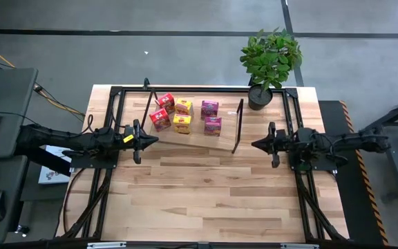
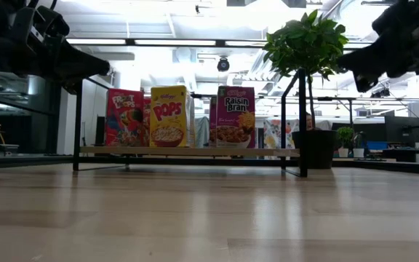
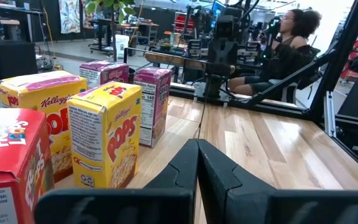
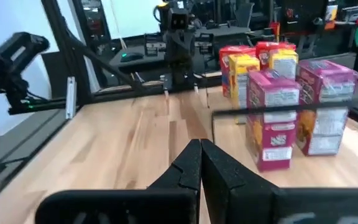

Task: Stack cereal on shelf
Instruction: Return to Home Position

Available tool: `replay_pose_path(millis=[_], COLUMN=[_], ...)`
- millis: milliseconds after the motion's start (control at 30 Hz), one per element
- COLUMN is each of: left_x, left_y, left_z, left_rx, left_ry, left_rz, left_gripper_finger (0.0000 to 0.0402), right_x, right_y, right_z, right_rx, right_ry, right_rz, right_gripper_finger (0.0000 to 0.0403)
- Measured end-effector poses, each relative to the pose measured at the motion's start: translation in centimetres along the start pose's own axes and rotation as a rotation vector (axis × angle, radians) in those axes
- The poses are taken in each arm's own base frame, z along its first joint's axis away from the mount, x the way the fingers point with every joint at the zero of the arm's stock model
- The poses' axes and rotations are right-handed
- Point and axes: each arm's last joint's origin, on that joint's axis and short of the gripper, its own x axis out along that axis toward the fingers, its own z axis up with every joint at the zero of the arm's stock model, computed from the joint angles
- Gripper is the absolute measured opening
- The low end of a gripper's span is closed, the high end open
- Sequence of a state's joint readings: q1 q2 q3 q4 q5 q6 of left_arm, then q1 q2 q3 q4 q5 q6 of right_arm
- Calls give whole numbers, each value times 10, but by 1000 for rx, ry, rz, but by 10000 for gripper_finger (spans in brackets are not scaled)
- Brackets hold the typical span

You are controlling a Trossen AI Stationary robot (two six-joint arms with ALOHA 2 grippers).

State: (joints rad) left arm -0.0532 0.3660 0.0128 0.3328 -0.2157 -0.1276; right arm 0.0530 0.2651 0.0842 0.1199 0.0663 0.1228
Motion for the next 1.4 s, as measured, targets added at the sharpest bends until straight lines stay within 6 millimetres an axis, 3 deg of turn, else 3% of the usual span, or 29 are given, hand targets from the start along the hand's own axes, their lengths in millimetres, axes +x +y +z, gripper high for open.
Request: replay_pose_path(millis=[167,433,600,767,1000,1400], left_x=[0,0,0,-1,-4,-8], left_y=[0,0,0,1,4,2], left_z=[0,0,0,-5,-26,-20], left_rx=[0,0,1,10,59,40], left_ry=[0,0,3,48,278,215], left_rz=[0,0,0,6,26,-31], left_gripper_finger=[0,0,0,0,0,0], right_x=[0,-1,-1,-1,-1,-7], right_y=[-3,0,-3,-4,-4,-3], right_z=[-19,-22,-31,-31,-31,-23], right_rx=[27,22,92,95,95,106], right_ry=[3,37,115,114,116,32], right_rz=[-7,10,-68,-79,-79,-58], right_gripper_finger=[0,0,0,0,0,0])
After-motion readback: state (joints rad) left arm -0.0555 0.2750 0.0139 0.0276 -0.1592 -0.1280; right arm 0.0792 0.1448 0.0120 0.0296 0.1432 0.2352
